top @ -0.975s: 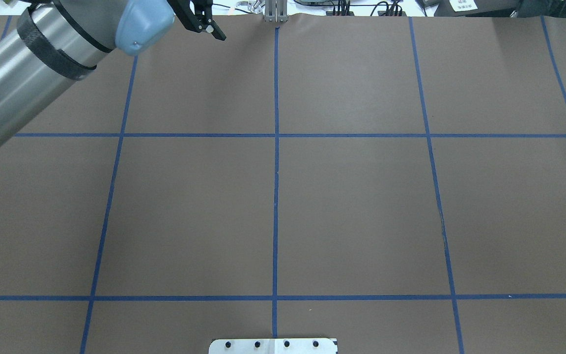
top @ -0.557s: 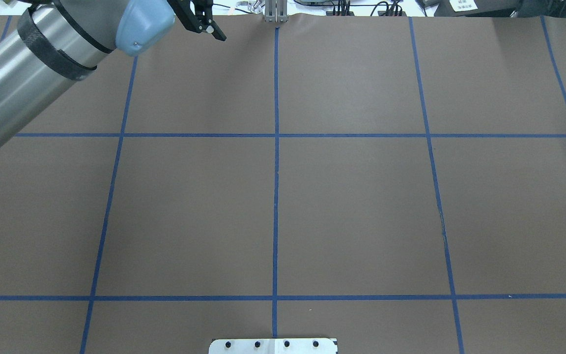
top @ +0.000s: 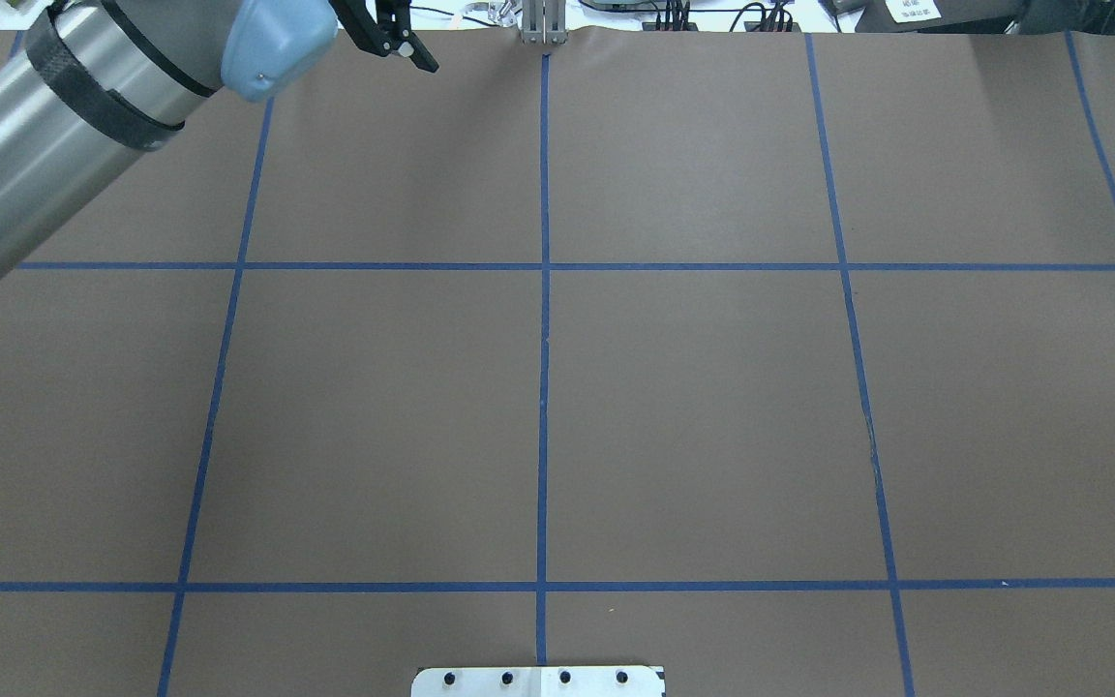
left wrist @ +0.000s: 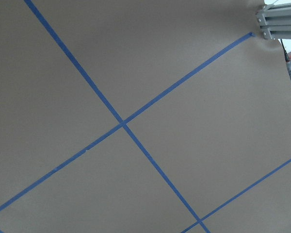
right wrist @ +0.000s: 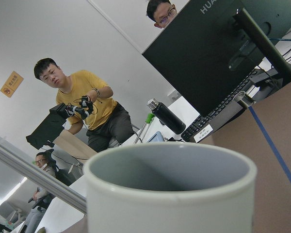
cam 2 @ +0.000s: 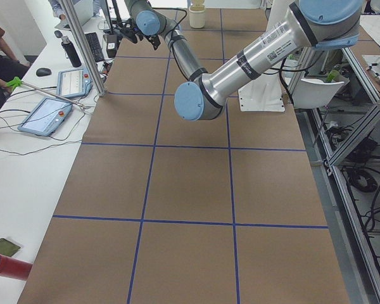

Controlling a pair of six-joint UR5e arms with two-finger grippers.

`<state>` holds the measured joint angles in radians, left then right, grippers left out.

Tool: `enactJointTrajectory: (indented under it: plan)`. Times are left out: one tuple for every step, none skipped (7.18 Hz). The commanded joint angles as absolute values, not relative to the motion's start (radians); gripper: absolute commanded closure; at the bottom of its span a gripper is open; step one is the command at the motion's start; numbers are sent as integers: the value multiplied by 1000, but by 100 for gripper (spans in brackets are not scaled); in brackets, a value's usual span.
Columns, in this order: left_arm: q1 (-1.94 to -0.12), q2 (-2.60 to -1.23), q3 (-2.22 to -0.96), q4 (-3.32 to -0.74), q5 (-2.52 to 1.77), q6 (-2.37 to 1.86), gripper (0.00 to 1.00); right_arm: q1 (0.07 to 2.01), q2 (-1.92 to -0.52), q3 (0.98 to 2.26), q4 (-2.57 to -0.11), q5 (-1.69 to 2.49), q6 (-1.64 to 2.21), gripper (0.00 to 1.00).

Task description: Left arm hands cup to right arm to dump lemon

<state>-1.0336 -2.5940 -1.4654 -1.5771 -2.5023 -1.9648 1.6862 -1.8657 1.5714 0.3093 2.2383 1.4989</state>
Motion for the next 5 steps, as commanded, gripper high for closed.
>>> enactJointTrajectory:
  plan:
    - [-1045,-2594,-1465,-1577,-2502,-1912,0,1700,-1846,1736,-21,2276,1282,100]
    - [-1049,-2594,-1465,-1572,-2500,-1860,0,1688,-1801,1784,-198,2276,1176,100]
    - [-1051,-2594,-1466,-1540,-2487,-1829,0,1630,-1726,1784,-303,2272,1117,100]
    - [-1051,-2594,-1466,-1516,-2470,-1794,0,1558,-1671,1778,-377,2249,1067,100]
    - [-1051,-2594,-1466,-1505,-2464,-1772,0,1492,-1605,1779,-462,2193,1005,100]
